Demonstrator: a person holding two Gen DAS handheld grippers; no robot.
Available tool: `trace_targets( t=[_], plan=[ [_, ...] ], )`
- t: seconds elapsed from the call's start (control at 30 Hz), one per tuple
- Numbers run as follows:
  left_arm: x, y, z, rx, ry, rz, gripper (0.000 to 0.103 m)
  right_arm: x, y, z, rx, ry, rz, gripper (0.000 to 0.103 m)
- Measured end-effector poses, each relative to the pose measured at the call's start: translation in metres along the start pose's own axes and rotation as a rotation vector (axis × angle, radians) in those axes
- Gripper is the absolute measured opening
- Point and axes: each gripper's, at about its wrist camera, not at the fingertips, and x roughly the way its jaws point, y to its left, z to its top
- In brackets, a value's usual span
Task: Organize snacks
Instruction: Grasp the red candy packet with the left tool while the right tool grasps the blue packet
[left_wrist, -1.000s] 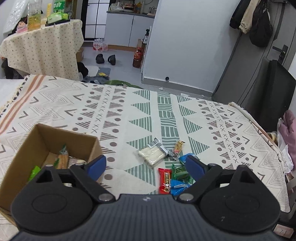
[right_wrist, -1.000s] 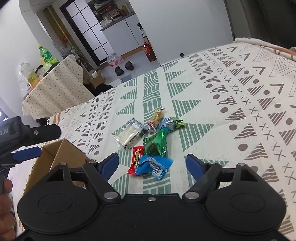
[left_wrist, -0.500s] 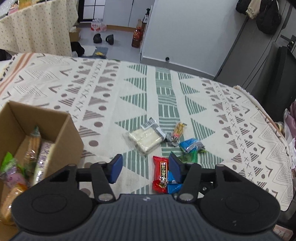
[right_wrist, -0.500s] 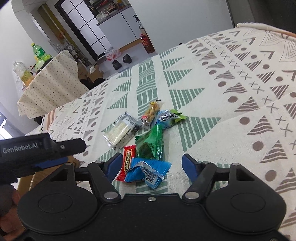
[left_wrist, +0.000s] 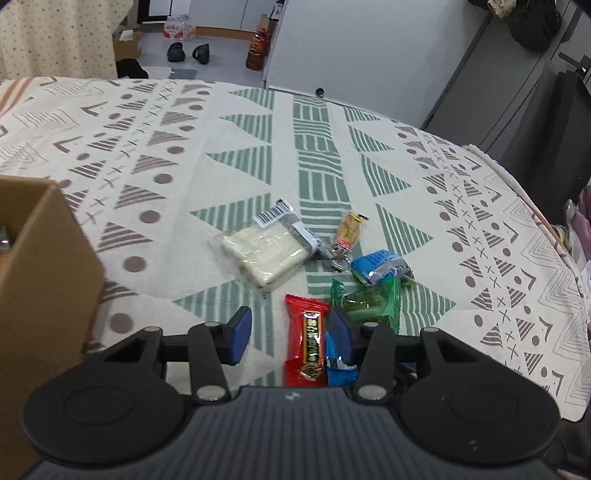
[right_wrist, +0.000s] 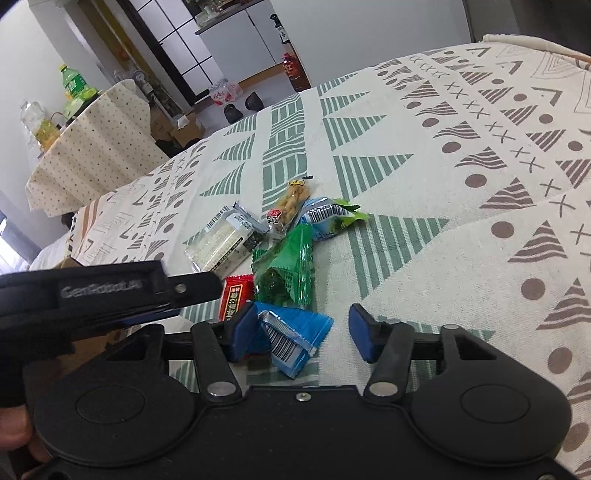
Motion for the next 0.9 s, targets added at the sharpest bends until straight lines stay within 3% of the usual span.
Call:
trace_targets(
  t=[0.1, 0.47, 0.57, 0.63, 0.73, 0.8, 0.9],
  plan=[
    [0.006, -0.003, -0.002, 0.010, 0.011, -0.006, 0.046, -0.005, -0.003, 0.001, -0.006, 0.003, -0.013, 0.044],
    [0.018, -0.014, -0.016, 0.065, 0.046, -0.012, 0.046, -0.021, -0.019, 0.004, -0.010, -0.033, -0.107, 0.048],
    [0.019, -0.015, -0.019, 0.080, 0.040, 0.009, 0.038, -0.021, -0.020, 0.002, -0.005, -0.032, -0.112, 0.055],
    [0.019, -0.014, -0.019, 0.085, 0.038, 0.028, 0.027, -0.015, -0.020, 0.000, 0.006, -0.021, -0.105, 0.056],
    [0.018, -0.013, -0.019, 0.092, 0.035, 0.047, 0.020, -0.008, -0.012, -0.003, -0.040, -0.023, -0.129, 0.057],
    [0.015, -0.013, -0.019, 0.094, 0.031, 0.048, 0.019, -0.007, -0.008, -0.003, -0.051, -0.018, -0.120, 0.041],
    [0.007, -0.010, -0.021, 0.083, 0.023, 0.046, 0.019, -0.010, -0.008, -0.002, -0.048, -0.014, -0.108, 0.032]
  ],
)
